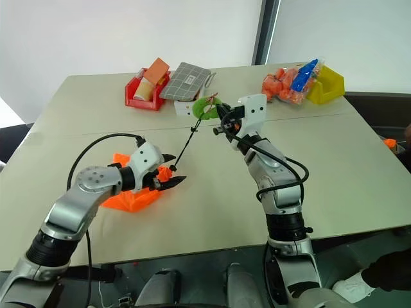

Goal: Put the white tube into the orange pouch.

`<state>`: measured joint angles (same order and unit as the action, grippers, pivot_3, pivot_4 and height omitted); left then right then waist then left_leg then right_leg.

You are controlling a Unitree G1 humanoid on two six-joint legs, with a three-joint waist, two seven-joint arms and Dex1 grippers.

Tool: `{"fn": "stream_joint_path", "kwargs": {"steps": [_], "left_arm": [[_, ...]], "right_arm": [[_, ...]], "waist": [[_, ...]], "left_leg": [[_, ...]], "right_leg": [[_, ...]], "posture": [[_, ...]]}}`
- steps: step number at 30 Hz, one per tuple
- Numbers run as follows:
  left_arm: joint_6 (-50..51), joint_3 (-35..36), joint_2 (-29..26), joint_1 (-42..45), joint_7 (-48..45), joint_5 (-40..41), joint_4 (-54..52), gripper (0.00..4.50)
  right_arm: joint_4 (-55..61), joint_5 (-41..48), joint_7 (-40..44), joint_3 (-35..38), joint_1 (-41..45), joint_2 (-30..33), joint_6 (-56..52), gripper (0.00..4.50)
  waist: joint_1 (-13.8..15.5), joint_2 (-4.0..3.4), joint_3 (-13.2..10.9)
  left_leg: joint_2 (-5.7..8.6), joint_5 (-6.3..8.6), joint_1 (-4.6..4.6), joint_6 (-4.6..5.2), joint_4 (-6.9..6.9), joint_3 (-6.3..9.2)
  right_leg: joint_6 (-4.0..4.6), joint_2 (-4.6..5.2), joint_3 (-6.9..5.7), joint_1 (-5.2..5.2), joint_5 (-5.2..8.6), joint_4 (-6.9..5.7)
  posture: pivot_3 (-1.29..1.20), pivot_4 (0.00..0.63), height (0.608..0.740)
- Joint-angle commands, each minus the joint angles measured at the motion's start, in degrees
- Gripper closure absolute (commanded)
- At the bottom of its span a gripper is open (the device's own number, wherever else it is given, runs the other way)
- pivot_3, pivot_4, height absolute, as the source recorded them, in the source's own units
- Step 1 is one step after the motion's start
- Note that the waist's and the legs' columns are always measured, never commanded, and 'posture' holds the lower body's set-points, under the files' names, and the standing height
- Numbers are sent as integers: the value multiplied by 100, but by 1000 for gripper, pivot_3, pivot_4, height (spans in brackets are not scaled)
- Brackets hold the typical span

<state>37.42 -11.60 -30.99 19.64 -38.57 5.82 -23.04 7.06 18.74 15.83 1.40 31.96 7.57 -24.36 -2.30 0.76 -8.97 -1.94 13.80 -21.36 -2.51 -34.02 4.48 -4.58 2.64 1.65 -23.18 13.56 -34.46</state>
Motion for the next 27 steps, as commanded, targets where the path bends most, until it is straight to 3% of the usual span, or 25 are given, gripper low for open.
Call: {"fn": "stream_joint_path", "kwargs": {"steps": [1, 6, 27], "left_arm": [[539, -220, 312, -149, 801, -430, -752, 922], [1172, -145, 652, -358, 1483, -705, -991, 922], [905, -698, 236, -265, 1460, -1035, -655, 922]], "right_arm": [[217, 36, 83, -34, 123, -78, 228, 4500], [173, 66, 232, -95, 175, -114, 310, 4500], [338, -3, 317, -191, 63, -121, 349, 4500]], "waist": [[-7, 0, 0], [-20, 0, 0], [-10, 0, 0]], "left_leg": [[0, 0, 0, 0, -1, 0], [-1, 0, 4, 0, 0, 1], [0, 0, 3, -1, -2, 3]], "right_leg": [[0, 0, 0, 0, 0, 0], [-1, -4, 0, 0, 0, -5], [1, -2, -1, -1, 1, -3]], "posture": [[0, 150, 740], [0, 150, 740], [0, 150, 740]]}}
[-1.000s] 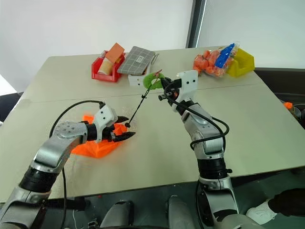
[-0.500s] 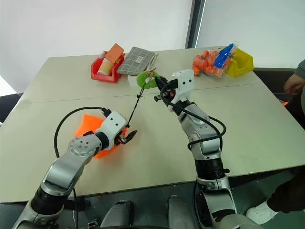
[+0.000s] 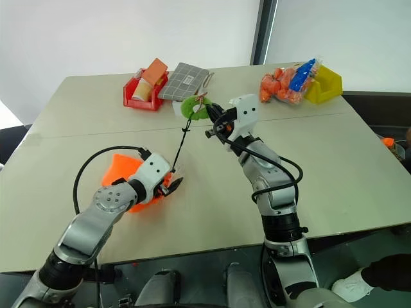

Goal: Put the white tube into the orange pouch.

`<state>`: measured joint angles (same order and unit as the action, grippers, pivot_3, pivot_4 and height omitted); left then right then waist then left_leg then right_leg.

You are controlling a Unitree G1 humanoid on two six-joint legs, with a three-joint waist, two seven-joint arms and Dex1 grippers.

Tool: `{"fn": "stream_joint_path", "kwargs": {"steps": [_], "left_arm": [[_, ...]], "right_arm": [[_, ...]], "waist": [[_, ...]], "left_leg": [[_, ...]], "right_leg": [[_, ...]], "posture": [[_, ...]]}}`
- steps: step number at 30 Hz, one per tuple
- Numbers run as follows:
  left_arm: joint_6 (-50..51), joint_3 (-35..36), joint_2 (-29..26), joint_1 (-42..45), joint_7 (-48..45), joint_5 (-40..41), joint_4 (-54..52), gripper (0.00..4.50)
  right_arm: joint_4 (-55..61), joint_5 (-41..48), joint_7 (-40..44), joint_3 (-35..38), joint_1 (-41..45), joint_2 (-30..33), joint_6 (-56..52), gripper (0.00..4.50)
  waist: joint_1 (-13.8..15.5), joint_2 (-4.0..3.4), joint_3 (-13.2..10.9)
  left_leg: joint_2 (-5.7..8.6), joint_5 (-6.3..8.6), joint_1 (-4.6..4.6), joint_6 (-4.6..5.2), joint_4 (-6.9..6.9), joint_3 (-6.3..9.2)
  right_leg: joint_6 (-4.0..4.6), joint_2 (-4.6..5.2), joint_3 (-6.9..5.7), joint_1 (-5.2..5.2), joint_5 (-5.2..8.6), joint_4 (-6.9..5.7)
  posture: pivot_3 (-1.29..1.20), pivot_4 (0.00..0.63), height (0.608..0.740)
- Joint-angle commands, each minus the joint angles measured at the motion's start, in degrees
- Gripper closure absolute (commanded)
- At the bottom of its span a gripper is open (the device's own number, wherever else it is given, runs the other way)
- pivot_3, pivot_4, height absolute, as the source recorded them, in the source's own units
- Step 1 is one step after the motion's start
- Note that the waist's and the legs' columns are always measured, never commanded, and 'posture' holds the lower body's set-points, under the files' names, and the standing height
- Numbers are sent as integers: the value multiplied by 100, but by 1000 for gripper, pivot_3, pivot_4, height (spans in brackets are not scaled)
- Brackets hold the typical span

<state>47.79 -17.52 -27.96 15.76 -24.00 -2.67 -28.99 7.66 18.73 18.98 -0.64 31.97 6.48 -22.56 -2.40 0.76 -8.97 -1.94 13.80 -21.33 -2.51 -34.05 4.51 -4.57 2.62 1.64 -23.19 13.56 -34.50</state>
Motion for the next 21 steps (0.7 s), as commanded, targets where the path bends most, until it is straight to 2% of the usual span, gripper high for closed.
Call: {"fn": "stream_joint_path", "kwargs": {"steps": [1, 3, 6, 8, 10, 11, 21], "left_arm": [[-127, -137, -73, 140, 12, -216, -50, 922], [-110, -164, -62, 154, 23, -254, -41, 922], [-30, -172, -22, 155, 76, -308, -52, 1748], [-1, -170, -15, 159, 83, -333, -52, 2743], [-4, -170, -24, 170, 89, -378, -43, 3939], [-3, -168, -26, 173, 92, -400, -39, 4262], [-55, -52, -115, 114, -33, -450, 31, 4258]], "right_arm": [[279, -3, 2, 11, 62, -13, 172, 4500], [281, 0, 3, 10, 63, -14, 171, 4500], [278, 1, 8, 3, 68, -15, 172, 4500], [269, 0, 15, 0, 74, -15, 177, 4500], [259, -2, 20, -4, 78, -15, 180, 4500], [257, -2, 22, -6, 78, -15, 180, 4500], [265, -20, 26, -26, 48, -14, 185, 4500]], "waist": [[0, 0, 0], [-2, 0, 0], [-2, 0, 0], [-1, 0, 0], [-1, 0, 0], [-1, 0, 0], [-2, 0, 0]], "left_leg": [[0, 0, 0, 0, 0, 0], [0, 0, 0, 0, 0, 0], [0, 0, 0, 0, 0, 0], [0, 0, 0, 0, 0, 0], [0, 0, 0, 0, 0, 0], [0, 0, 0, 0, 0, 0], [0, 0, 0, 0, 0, 0]], "right_leg": [[0, 0, 0, 0, 0, 0], [0, 0, 0, 0, 0, 0], [0, 0, 0, 0, 0, 0], [0, 0, 0, 0, 0, 0], [0, 0, 0, 0, 0, 0], [0, 0, 0, 0, 0, 0], [0, 0, 0, 0, 0, 0]], "posture": [[0, 150, 740], [0, 150, 740], [0, 150, 740], [0, 150, 740], [0, 150, 740], [0, 150, 740], [0, 150, 740]]}}
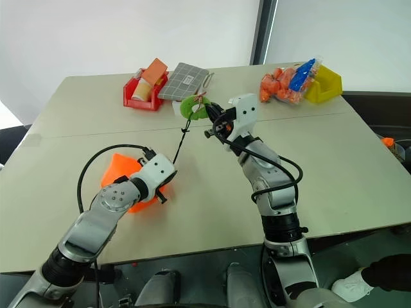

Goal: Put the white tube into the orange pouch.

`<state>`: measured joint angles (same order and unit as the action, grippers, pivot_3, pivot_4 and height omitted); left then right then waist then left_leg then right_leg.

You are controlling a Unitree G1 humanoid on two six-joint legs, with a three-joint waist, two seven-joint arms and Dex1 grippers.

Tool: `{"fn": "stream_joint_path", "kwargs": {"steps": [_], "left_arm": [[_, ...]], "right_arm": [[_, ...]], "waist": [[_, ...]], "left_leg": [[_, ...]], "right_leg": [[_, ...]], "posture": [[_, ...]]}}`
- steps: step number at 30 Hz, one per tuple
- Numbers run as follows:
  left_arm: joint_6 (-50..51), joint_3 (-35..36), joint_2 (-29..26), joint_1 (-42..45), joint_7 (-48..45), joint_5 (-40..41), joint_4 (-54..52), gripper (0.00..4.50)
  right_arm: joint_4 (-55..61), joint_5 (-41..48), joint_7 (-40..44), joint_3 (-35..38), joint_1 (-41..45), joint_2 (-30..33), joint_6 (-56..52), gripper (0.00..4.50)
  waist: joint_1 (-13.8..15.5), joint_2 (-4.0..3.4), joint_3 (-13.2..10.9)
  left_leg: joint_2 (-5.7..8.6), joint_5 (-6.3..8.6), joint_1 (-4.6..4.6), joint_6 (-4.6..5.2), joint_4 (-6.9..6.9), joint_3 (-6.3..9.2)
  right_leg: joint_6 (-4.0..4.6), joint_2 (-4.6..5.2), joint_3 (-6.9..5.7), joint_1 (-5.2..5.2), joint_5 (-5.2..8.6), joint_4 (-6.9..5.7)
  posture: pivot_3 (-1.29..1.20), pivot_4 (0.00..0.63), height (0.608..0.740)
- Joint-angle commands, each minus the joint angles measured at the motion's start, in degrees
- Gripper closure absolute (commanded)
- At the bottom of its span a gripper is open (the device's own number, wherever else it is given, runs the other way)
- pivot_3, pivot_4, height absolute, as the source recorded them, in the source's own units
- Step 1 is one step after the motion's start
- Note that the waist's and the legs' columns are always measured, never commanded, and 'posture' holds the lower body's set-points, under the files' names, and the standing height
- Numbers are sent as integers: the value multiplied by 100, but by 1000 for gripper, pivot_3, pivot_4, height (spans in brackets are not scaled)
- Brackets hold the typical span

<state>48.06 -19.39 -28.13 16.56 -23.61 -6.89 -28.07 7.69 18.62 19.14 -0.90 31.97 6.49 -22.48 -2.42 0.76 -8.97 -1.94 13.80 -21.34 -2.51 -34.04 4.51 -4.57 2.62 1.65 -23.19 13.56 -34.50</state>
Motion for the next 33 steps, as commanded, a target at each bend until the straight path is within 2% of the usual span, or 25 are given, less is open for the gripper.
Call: {"fn": "stream_joint_path", "kwargs": {"steps": [1, 8, 13, 17, 20, 22, 23, 27, 31, 33], "left_arm": [[-92, 170, -158, 8, -151, 17, -57, 4258], [-112, 323, -1192, -553, -1588, 849, -329, 4258], [-198, 513, -1772, -894, -2049, 1138, -337, 4258], [-275, 655, -1725, -856, -1964, 1190, -175, 4258], [-119, 1154, -1271, -744, -1918, 1702, -77, 4258], [-132, 1438, -1149, -702, -2062, 2044, -123, 3199], [-79, 1671, -1069, -658, -2133, 2307, -145, 2850], [-122, 2436, -1040, -657, -2430, 3023, 1, 706], [318, 3527, -1093, -700, -2717, 4035, 415, 706], [226, 3964, -1181, -812, -2749, 4156, 770, 706]], "right_arm": [[258, -19, 0, 3, 40, -13, 180, 4500], [-312, -560, -572, 177, 179, 130, 166, 4500], [-856, -897, -1092, 397, 276, 267, 228, 4500], [-909, -943, -1071, 312, 234, 300, 135, 4500], [-843, -783, -798, 218, 134, 328, -119, 4500], [-777, -725, -657, 164, 67, 371, -268, 3776], [-759, -778, -581, 88, 17, 436, -331, 3482], [-674, -867, -257, -69, -149, 668, -441, 1342], [-486, -742, 304, -114, -431, 987, -383, 1342], [-404, -745, 577, -122, -618, 1192, -248, 1342]], "waist": [[-2, 0, 0], [-14, 0, 0], [-13, -2, -1], [-21, -2, -1], [-12, -3, -1], [-14, -3, 0], [-12, -3, 0], [-11, -2, 0], [-18, -3, -1], [-18, -2, 0]], "left_leg": [[0, 0, 0, 0, 0, 0], [-1, 0, 1, 0, 2, -1], [-1, 0, 0, -1, 2, -3], [-1, 1, 0, 0, 4, -3], [-1, 0, 0, 0, 4, -2], [-1, 0, -1, 0, 3, -2], [-1, 0, -1, 0, 3, -3], [-1, 0, -2, 0, 3, -3], [-1, 0, -1, 0, 3, -3], [-1, 0, -1, 0, 3, -3]], "right_leg": [[0, 0, 0, 0, 0, 0], [2, 0, 0, -3, 1, 0], [5, 4, 0, -3, 1, 6], [4, 3, 0, -4, 1, 6], [4, 2, 0, -4, 1, 5], [3, 2, 0, -3, 1, 5], [3, 2, 0, -3, 0, 5], [3, 2, 0, -3, 0, 5], [3, 2, 0, -3, 1, 6], [1, 1, -1, -3, 2, 6]], "posture": [[0, 150, 740], [0, 150, 740], [0, 150, 740], [0, 150, 740], [0, 150, 740], [0, 150, 740], [0, 150, 740], [0, 150, 740], [0, 150, 740], [0, 150, 740]]}}
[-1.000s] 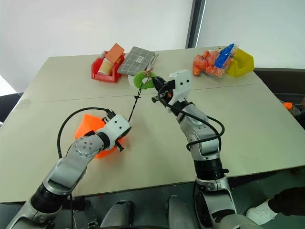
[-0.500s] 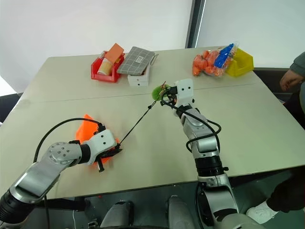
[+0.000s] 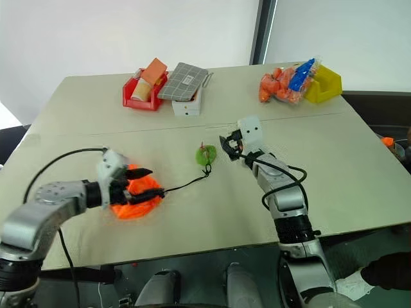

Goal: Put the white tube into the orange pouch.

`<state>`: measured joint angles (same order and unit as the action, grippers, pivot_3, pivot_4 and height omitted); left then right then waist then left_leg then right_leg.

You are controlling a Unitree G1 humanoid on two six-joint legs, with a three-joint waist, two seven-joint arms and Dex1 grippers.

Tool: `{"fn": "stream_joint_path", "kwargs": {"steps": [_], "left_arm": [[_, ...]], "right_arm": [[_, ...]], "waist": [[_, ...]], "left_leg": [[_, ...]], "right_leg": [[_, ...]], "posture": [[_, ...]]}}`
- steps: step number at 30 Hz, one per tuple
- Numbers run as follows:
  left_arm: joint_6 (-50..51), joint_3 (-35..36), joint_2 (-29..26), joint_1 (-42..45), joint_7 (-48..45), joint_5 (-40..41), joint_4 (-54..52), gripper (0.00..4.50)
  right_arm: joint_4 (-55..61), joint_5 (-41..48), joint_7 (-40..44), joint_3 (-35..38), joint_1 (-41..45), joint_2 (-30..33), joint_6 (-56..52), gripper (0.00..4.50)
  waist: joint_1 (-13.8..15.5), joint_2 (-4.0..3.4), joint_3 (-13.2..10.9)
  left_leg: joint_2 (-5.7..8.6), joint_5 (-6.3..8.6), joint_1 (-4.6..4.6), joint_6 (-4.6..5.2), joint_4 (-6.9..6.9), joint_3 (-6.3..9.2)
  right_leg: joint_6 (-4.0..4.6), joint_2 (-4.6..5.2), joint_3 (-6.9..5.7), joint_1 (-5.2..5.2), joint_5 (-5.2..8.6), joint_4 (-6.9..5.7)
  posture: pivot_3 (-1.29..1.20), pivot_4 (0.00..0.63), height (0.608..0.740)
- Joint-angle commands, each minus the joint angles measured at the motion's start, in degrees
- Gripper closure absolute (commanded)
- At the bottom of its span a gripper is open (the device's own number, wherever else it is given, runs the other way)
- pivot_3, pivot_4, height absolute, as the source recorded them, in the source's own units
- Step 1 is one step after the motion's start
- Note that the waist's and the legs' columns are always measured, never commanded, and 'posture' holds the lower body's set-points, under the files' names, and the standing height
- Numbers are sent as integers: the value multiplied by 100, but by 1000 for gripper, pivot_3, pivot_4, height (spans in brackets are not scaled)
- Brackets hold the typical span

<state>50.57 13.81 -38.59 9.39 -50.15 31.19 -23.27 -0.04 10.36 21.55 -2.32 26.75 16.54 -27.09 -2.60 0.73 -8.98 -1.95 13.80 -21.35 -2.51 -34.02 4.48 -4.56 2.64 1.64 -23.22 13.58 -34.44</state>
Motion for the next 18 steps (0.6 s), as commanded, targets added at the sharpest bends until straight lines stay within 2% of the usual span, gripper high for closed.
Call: {"fn": "stream_joint_path", "kwargs": {"steps": [1, 7, 12, 18], "left_arm": [[-121, 733, -173, -138, -66, 317, 413, 706], [-1371, 1357, -110, -605, 582, -369, 1595, 706], [-2200, 1552, 208, -999, 951, -545, 1713, 706], [-2406, 1353, 477, -1406, 1034, -504, 1539, 706]], "right_arm": [[393, 70, 414, 20, -154, 247, 259, 1342], [662, 348, 1090, 284, -845, 676, 527, 1342], [748, 679, 1579, 534, -1444, 874, 797, 1342], [664, 803, 1744, 626, -1607, 963, 811, 1342]], "waist": [[1, 0, 0], [12, 3, 1], [44, 7, 3], [40, 9, 4]], "left_leg": [[0, 0, 1, 0, 0, 0], [0, 0, 2, 0, 0, 0], [0, 1, -3, -2, -1, -5], [0, 1, 1, -3, -9, -6]], "right_leg": [[-3, 0, 0, 0, 2, 0], [-15, 1, 0, 3, 10, 5], [2, 7, 0, 6, -1, 17], [-3, 7, 0, 7, 2, 16]], "posture": [[0, 150, 740], [0, 150, 740], [0, 150, 740], [0, 150, 740]]}}
